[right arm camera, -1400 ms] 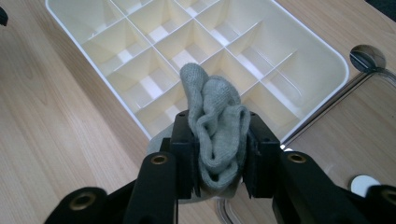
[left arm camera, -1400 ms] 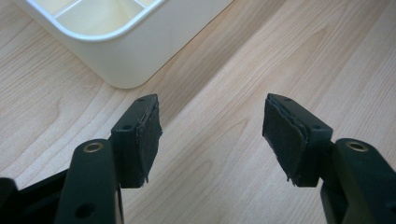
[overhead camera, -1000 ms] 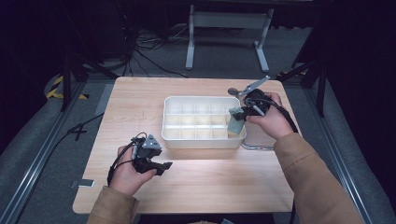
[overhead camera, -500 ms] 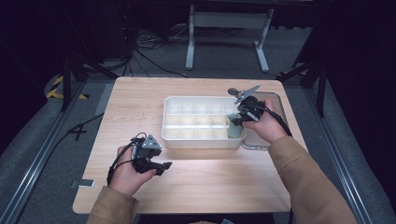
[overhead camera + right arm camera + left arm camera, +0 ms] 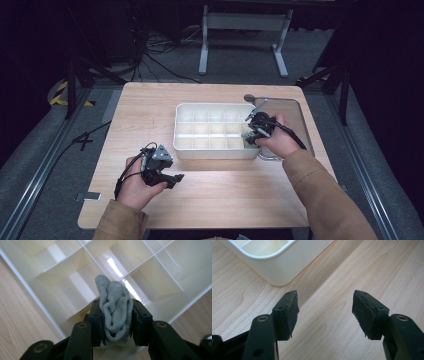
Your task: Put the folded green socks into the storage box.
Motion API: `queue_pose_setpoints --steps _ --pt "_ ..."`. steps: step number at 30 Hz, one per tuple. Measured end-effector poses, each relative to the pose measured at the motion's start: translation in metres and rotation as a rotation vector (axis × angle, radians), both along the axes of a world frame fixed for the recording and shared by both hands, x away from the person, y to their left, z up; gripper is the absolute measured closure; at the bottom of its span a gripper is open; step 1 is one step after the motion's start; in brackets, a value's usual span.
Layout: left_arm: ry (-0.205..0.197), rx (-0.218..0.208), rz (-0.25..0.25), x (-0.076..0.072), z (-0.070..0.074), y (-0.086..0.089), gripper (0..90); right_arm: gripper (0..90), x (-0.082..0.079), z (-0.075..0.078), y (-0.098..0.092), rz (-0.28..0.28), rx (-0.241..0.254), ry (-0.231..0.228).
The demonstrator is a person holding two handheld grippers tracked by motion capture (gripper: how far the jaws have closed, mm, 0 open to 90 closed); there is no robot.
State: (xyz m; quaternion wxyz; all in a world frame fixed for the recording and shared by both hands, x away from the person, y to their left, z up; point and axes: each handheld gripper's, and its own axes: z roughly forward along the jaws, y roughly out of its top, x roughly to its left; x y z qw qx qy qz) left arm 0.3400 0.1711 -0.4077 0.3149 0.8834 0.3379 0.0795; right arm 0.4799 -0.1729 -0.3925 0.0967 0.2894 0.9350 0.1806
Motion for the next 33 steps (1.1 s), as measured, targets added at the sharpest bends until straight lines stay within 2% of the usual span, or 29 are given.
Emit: queue_pose_setpoints --steps 4,7,15,19,22,23,25,26,28,29,30,32,33 --pt "-0.003 0.004 0.001 -0.001 -0.001 0.002 38.7 67.2 0.001 -0.008 0.005 -0.021 -0.029 0.028" --pt "0.003 0.010 -0.002 -0.002 -0.001 0.003 39.1 68.2 0.005 -0.013 0.006 -0.062 -0.031 0.059" --pt "-0.002 0.011 0.012 -0.004 -0.003 0.005 39.3 69.5 0.009 -0.023 0.008 -0.098 -0.055 0.111" --pt "0.007 0.004 0.023 -0.006 -0.003 0.007 39.3 68.6 0.009 -0.026 0.010 -0.113 -0.067 0.116" --pt "0.010 0.002 0.030 -0.006 -0.004 0.009 39.3 62.2 0.008 -0.021 0.008 -0.117 -0.035 0.118" --pt "0.001 0.008 0.031 -0.006 -0.004 0.009 39.3 58.3 0.006 -0.017 0.008 -0.117 -0.035 0.112" --pt "0.013 -0.001 0.030 -0.005 -0.005 0.009 39.2 49.2 0.004 -0.010 0.007 -0.128 -0.034 0.107" --pt "0.014 0.000 0.030 -0.005 -0.006 0.009 39.2 48.7 0.002 -0.006 0.005 -0.146 0.006 0.117" --pt "0.010 0.003 0.027 -0.005 -0.006 0.009 39.1 48.8 0.001 0.004 0.003 -0.153 0.029 0.107" --pt "0.010 0.003 0.027 -0.005 -0.006 0.009 39.2 48.8 0.001 0.004 0.003 -0.153 0.029 0.107" --pt "0.011 0.003 0.027 -0.005 -0.006 0.009 39.2 50.7 0.000 0.014 0.000 -0.147 0.035 0.076" --pt "0.013 0.008 0.026 -0.004 -0.006 0.009 39.1 53.9 0.000 0.017 0.000 -0.140 0.033 0.068" --pt "0.009 0.011 0.029 -0.005 -0.006 0.009 39.2 58.9 -0.001 0.019 0.000 -0.126 0.027 0.060"
